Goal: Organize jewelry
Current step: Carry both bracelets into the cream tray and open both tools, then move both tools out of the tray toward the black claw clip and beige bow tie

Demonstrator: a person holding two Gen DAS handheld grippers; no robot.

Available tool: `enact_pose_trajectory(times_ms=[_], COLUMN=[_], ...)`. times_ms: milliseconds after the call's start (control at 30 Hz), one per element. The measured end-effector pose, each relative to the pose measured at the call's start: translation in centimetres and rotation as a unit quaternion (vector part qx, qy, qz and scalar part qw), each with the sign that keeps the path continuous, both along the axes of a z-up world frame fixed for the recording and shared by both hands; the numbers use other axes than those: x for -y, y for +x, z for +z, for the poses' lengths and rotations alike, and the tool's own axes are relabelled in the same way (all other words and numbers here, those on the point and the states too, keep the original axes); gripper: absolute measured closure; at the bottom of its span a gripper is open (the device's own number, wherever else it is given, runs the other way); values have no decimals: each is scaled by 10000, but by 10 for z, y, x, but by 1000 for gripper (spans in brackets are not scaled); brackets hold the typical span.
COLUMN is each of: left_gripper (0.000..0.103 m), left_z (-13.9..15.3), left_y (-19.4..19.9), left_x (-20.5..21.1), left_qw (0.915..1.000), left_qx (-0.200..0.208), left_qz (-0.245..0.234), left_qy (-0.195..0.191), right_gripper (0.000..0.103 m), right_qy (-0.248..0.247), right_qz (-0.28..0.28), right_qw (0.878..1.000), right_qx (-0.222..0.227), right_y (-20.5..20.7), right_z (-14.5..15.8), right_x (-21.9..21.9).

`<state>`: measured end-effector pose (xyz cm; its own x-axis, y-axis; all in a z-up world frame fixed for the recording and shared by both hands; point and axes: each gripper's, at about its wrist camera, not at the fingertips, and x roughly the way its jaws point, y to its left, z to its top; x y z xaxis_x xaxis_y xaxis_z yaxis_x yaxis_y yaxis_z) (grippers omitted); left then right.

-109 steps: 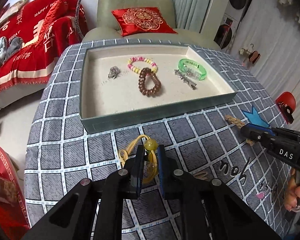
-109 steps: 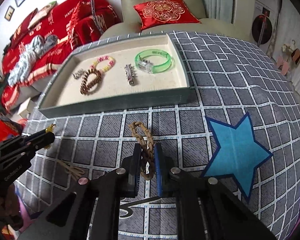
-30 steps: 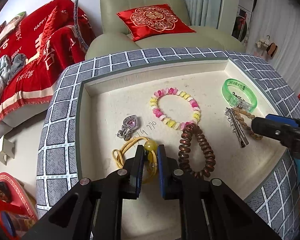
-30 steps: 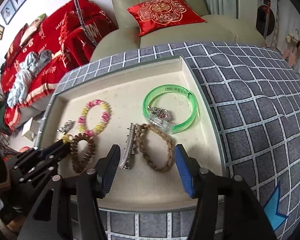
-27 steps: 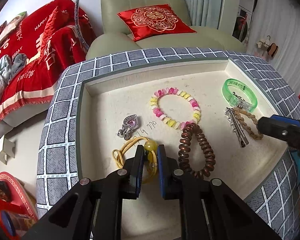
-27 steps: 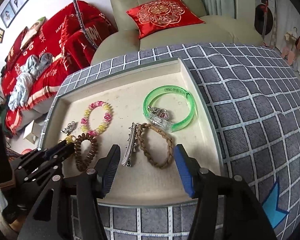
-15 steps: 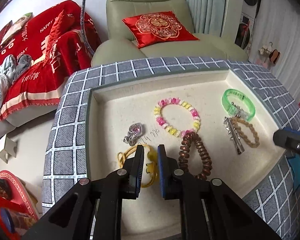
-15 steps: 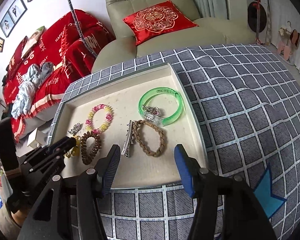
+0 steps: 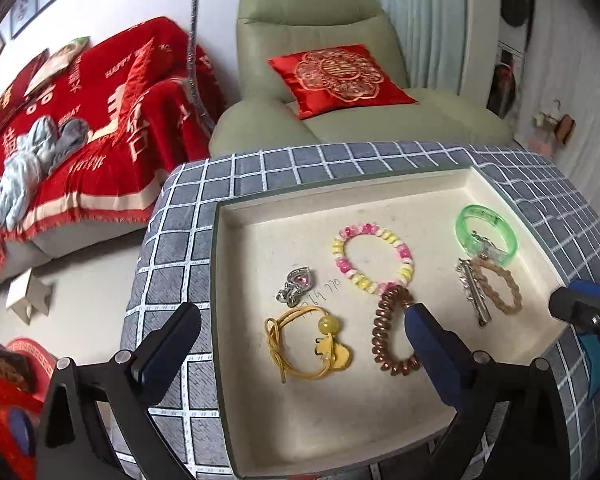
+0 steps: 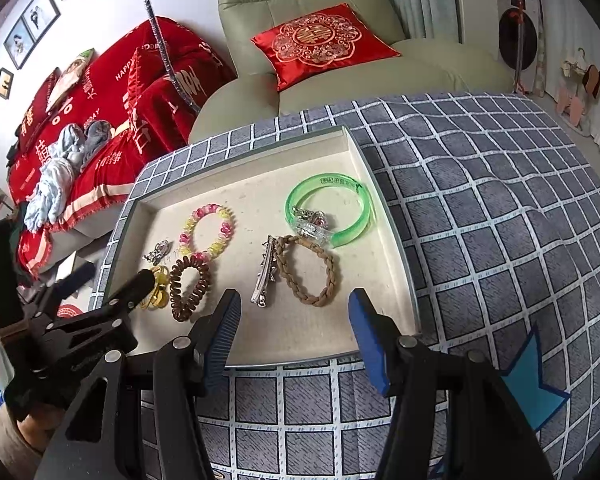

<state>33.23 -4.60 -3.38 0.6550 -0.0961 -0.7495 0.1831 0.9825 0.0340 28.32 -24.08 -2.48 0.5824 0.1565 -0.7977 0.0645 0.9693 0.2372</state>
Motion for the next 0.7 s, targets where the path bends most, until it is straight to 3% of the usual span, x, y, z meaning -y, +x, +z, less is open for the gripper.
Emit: enact_pose_trajectory(times_ms=[100, 167, 233, 300, 500, 700], left_gripper=[0, 0, 0, 0, 0, 0], left_z=[4, 6, 7, 10, 17, 24], left_y=[-3, -6, -10, -17, -34, -62], left_x=[-2, -5, -7, -10, -15, -21], left_qw=[10000, 10000, 10000, 10000, 9998, 9996], left_qx=[1, 29, 31, 51, 66, 87], left_qz=[9, 27, 16, -13, -64, -211], left_qy=[0, -38, -65, -84, -148, -168], right_gripper=[43, 36, 11, 0, 0, 0], right_qy=[-19, -31, -95, -66, 133, 126], right_qz=[15, 35, 25, 33, -11, 109], right_qw=[10000, 10000, 9999, 9995, 9983, 9994], right_qx=[4, 32, 132, 295, 571, 293], right_y=[-1, -2, -6, -11, -25, -43], right_z=[2, 4, 7, 13, 27, 31], right_x=[-3, -5, -8, -9, -12, -18])
